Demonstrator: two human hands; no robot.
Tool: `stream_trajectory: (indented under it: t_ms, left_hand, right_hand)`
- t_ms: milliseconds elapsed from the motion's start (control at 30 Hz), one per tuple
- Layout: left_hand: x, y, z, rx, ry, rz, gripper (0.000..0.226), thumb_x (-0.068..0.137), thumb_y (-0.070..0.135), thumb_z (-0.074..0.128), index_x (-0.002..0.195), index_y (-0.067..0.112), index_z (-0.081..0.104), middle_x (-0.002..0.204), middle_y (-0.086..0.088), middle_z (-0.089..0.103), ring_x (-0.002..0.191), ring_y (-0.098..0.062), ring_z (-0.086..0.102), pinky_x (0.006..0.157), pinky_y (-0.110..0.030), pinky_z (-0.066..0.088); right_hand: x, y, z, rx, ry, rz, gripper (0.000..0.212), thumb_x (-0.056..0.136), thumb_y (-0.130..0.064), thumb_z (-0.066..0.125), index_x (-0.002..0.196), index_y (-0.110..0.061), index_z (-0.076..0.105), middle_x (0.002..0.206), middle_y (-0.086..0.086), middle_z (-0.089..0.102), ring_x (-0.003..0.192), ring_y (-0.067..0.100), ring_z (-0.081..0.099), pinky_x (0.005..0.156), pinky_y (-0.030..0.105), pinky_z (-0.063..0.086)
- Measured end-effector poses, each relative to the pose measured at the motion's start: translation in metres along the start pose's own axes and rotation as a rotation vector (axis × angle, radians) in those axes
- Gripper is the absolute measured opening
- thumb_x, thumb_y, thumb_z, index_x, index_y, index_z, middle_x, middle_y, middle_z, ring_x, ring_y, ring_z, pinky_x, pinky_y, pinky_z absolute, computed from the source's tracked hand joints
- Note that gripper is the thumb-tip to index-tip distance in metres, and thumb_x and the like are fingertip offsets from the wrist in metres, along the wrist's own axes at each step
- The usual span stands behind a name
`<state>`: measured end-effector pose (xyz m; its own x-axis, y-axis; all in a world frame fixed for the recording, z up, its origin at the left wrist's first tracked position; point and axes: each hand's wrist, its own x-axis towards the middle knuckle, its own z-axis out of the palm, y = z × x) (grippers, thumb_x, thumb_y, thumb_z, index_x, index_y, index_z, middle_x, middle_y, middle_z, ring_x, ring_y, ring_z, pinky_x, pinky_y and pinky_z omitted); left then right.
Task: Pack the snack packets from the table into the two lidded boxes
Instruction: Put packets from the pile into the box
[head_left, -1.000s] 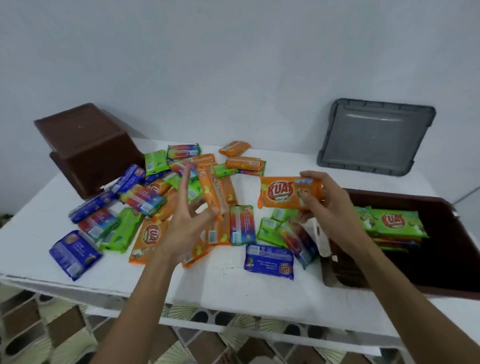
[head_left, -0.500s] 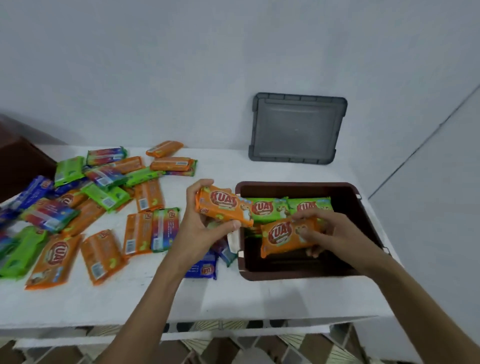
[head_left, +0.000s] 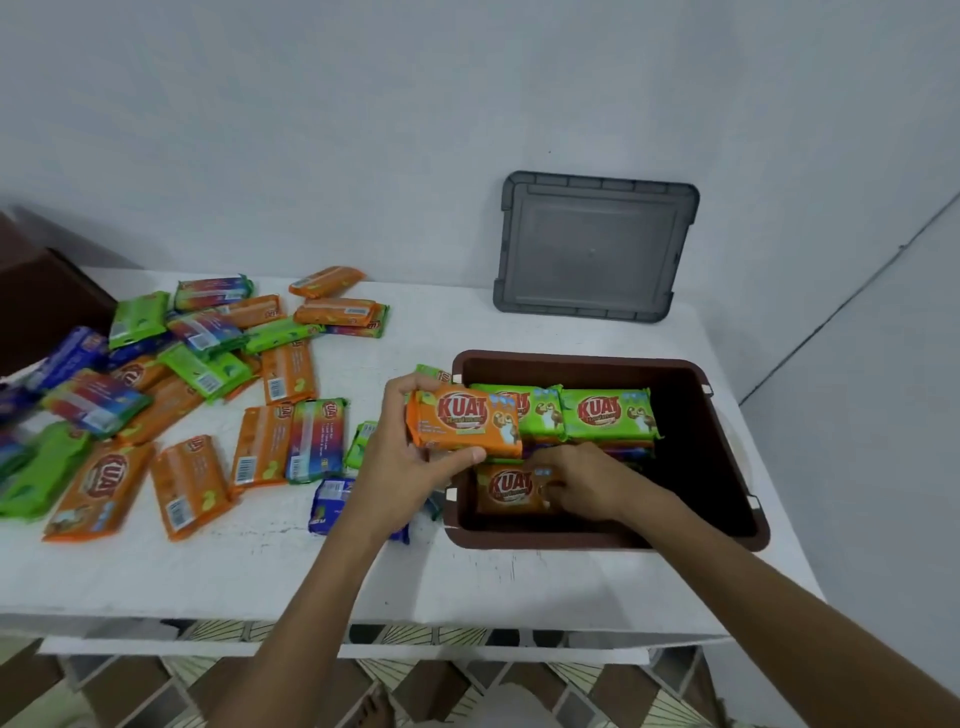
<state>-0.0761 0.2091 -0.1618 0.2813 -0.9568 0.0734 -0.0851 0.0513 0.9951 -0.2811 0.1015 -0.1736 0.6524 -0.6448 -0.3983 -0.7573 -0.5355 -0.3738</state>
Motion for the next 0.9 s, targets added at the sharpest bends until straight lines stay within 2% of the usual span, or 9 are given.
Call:
stream_trajectory:
  t_ms: [100,200,267,333,433,500,733,800,900]
  left_hand:
    - [-0.002,0.001,0.005,0.048,-0.037,-0.006,0.069,0.058,0.037,0.088,0.111,0.047,0.044,0.12,0.018,0.057,0.109,-0.002,0.061,0.074,-0.026,0.059]
    - [-0.001,0.005,0.013,0.091,-0.081,0.009,0.072,0.057,0.049,0.089,0.114,0.044,0.043,0.12,0.019,0.055,0.112,-0.006,0.06,0.076,-0.031,0.06]
    - [0.001,0.01,0.02,0.14,-0.105,0.054,0.073,0.058,0.052,0.086,0.116,0.044,0.042,0.117,0.025,0.054,0.112,-0.005,0.059,0.078,-0.032,0.06]
    - [0.005,0.013,0.026,0.224,-0.135,0.074,0.077,0.06,0.059,0.081,0.122,0.046,0.039,0.122,0.027,0.051,0.115,-0.007,0.056,0.085,-0.037,0.058]
    - [0.011,0.013,0.028,0.527,-0.197,0.055,0.088,0.061,0.08,0.064,0.135,0.058,0.022,0.147,0.017,0.038,0.135,-0.014,0.037,0.107,-0.049,0.04]
    - [0.011,0.01,0.023,0.626,-0.189,0.069,0.086,0.066,0.083,0.055,0.139,0.06,0.014,0.155,0.012,0.027,0.141,-0.013,0.023,0.112,-0.048,0.028]
    - [0.007,-0.014,0.013,0.602,-0.043,0.168,0.045,0.099,0.034,0.05,0.143,0.029,0.042,0.158,0.006,0.026,0.146,-0.013,0.02,0.117,-0.048,0.025]
    - [0.007,-0.018,0.014,0.584,-0.032,0.181,0.039,0.1,0.027,0.05,0.139,0.029,0.047,0.158,0.008,0.027,0.145,-0.01,0.02,0.116,-0.04,0.025]
    - [0.007,-0.021,0.014,0.587,-0.026,0.181,0.036,0.1,0.026,0.049,0.136,0.029,0.051,0.158,0.009,0.027,0.144,-0.007,0.021,0.113,-0.034,0.023]
  right_hand:
    - [-0.012,-0.003,-0.011,0.132,0.084,-0.012,0.029,0.1,-0.017,0.051,0.128,-0.016,0.057,0.133,0.006,0.06,0.115,0.022,0.06,0.094,0.037,0.053]
    - [-0.033,-0.012,-0.025,0.774,0.276,0.033,0.017,0.101,-0.029,0.05,0.115,-0.024,0.058,0.11,0.011,0.07,0.09,0.024,0.072,0.077,0.038,0.062]
    - [-0.044,-0.017,-0.032,1.265,0.197,-0.028,0.029,0.094,-0.032,0.059,0.123,-0.03,0.056,0.109,0.013,0.072,0.096,0.029,0.073,0.077,0.04,0.061]
    - [-0.053,-0.015,-0.033,1.374,0.17,-0.082,0.039,0.087,-0.025,0.067,0.125,-0.029,0.059,0.112,0.011,0.071,0.103,0.034,0.07,0.08,0.042,0.061]
    - [-0.066,0.0,-0.04,1.242,0.249,-0.079,0.031,0.086,-0.02,0.067,0.117,-0.021,0.067,0.114,0.004,0.071,0.107,0.028,0.068,0.076,0.035,0.06]
    - [-0.076,0.019,-0.046,1.106,0.281,-0.022,0.025,0.088,-0.018,0.067,0.113,-0.021,0.07,0.114,0.001,0.07,0.106,0.022,0.069,0.074,0.033,0.06]
    - [-0.073,0.068,-0.034,0.806,0.197,0.269,0.022,0.092,-0.004,0.062,0.107,-0.02,0.065,0.112,0.007,0.064,0.098,0.021,0.069,0.077,0.038,0.062]
    - [-0.061,0.069,-0.023,0.687,0.159,0.315,0.028,0.091,0.003,0.059,0.107,-0.019,0.062,0.117,0.004,0.058,0.102,0.021,0.063,0.074,0.033,0.061]
    - [-0.048,0.07,-0.015,0.341,0.179,0.341,0.031,0.088,0.0,0.057,0.106,-0.025,0.059,0.121,0.004,0.056,0.097,0.019,0.056,0.065,0.018,0.048]
